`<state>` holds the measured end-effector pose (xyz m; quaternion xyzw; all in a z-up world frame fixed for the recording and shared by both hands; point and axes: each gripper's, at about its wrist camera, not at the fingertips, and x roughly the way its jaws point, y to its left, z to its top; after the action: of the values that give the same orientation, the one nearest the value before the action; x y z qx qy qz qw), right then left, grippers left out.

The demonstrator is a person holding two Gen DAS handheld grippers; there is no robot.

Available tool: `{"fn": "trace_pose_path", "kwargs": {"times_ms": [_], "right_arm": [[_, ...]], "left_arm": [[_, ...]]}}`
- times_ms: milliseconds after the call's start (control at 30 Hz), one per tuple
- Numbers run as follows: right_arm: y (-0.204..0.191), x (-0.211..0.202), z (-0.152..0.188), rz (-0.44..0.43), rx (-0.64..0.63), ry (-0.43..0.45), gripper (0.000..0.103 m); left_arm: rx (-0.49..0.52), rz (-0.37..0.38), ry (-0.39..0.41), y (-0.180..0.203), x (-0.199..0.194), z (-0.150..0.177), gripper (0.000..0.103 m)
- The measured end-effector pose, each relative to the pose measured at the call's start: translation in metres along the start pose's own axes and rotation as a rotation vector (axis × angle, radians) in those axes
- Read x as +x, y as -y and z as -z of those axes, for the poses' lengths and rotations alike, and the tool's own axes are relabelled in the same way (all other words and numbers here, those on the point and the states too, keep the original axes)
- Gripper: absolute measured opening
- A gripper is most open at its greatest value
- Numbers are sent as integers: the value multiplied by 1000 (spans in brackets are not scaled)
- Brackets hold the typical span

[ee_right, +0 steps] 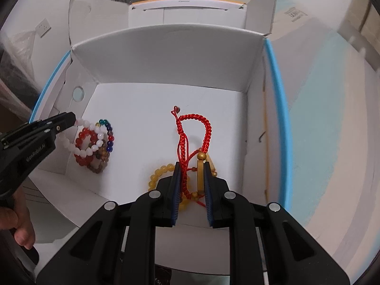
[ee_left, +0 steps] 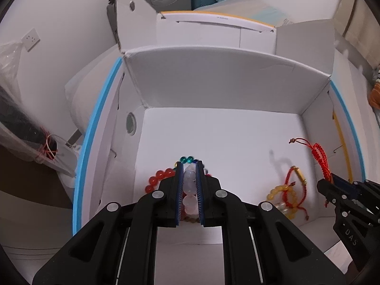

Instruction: Organize jewelry

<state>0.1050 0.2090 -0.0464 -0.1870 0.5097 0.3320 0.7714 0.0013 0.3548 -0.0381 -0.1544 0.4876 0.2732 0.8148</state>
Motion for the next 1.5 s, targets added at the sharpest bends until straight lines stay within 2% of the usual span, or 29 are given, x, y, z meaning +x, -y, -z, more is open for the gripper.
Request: {"fn": "trace_pose_path", "kwargs": {"times_ms": [300, 367, 400, 433, 467, 500, 533, 567, 600, 633, 733, 767, 800, 1000, 1300, 1500], "right_arm": [[-8, 11, -1, -12, -10, -16, 20], [-9, 9, 0, -17, -14, -6, 31], [-9, 7, 0, -14, -16, 1, 42], [-10, 3, 0, -15, -17, 18, 55], [-10, 0, -1, -25, -18, 33, 57], [-12, -3, 0, -27, -21, 49, 61], [-14, -7, 0, -25, -26, 64, 64], [-14, -11, 0, -19, -24, 83, 77], [-14, -15, 1, -23, -15, 106, 84], [-14, -19, 1, -28, -10, 120, 85], [-11, -33, 1, -70, 4, 147, 89], [-9, -39, 2, -84, 15, 163, 90], [-8, -44, 2, -88, 23, 177, 93], [-7, -78, 18, -90, 32, 271, 95], [-16, -108, 51, -32, 28, 310, 95], [-29, -117, 72, 21, 48, 320, 95]], "left_arm": [[-10, -21, -19, -13, 10, 7, 10], [-18, -18, -27, -14, 12, 7, 11], [-23, -19, -26, -14, 12, 7, 13], [-27, -26, -26, -14, 12, 7, 26], [-37, -36, -20, -15, 11, 7, 36], [-45, -39, -9, -16, 9, 8, 54], [-49, -43, 8, -17, 5, 8, 57], [-43, -46, 21, -16, 2, 8, 58], [-33, -57, 28, -15, 0, 9, 62], [-31, -61, 32, -14, -2, 9, 71], [-24, -60, 50, -14, -11, 12, 73], [-24, -57, 56, -14, -15, 13, 76], [-23, -58, 61, -15, -18, 14, 83], [5, -65, 104, -12, -44, 28, 96], [3, -17, 149, -18, -76, 60, 97], [-63, -13, 170, -27, -92, 84, 97]]}}
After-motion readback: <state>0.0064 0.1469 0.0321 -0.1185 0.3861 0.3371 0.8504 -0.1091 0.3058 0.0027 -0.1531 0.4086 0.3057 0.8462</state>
